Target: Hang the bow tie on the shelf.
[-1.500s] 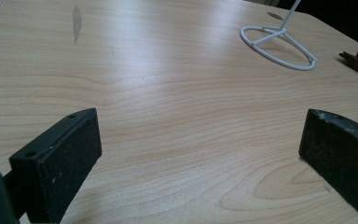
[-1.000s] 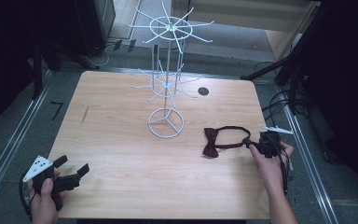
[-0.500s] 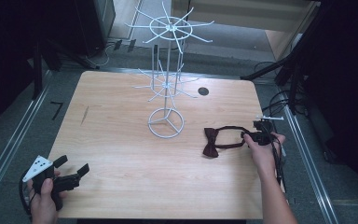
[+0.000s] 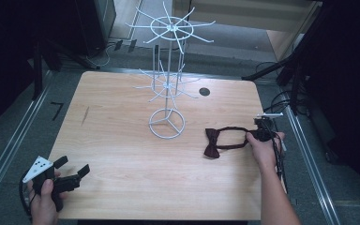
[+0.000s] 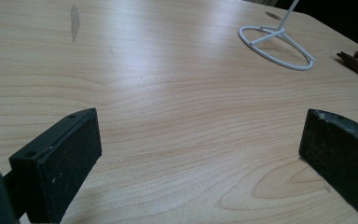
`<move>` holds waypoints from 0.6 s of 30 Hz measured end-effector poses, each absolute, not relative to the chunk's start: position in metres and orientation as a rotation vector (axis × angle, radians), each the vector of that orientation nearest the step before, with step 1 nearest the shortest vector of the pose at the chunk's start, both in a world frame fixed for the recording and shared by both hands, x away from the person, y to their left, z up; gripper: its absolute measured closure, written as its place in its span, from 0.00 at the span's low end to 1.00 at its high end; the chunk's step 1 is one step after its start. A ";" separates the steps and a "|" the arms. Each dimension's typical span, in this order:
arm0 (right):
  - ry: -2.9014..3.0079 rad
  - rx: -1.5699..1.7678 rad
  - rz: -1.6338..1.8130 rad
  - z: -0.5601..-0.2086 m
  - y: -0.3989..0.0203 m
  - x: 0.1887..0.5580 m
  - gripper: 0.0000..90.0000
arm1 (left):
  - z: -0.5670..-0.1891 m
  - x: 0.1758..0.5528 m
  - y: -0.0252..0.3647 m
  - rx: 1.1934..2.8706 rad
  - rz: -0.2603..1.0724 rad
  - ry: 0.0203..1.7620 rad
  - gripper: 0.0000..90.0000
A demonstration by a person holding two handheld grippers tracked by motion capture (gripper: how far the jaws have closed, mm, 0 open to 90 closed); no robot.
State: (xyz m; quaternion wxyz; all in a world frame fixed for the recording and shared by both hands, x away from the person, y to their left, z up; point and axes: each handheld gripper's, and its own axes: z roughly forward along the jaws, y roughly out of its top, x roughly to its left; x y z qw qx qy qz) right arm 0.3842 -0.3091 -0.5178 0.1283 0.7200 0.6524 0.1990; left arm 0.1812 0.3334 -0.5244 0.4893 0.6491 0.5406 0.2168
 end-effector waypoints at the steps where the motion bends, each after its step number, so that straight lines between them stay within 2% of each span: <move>1: 1.897 2.099 0.576 -0.518 -0.310 0.384 0.84 | -0.524 0.181 0.333 1.577 0.527 1.313 0.00; 3: 1.924 2.086 0.569 -0.518 -0.313 0.383 1.00 | -0.524 0.181 0.333 1.578 0.526 1.312 0.00; 7: 1.937 2.048 0.598 -0.516 -0.314 0.379 1.00 | -0.524 0.181 0.333 1.578 0.525 1.312 0.00; 18: 1.898 1.718 0.960 -0.482 -0.299 0.356 1.00 | -0.524 0.181 0.333 1.578 0.527 1.315 0.00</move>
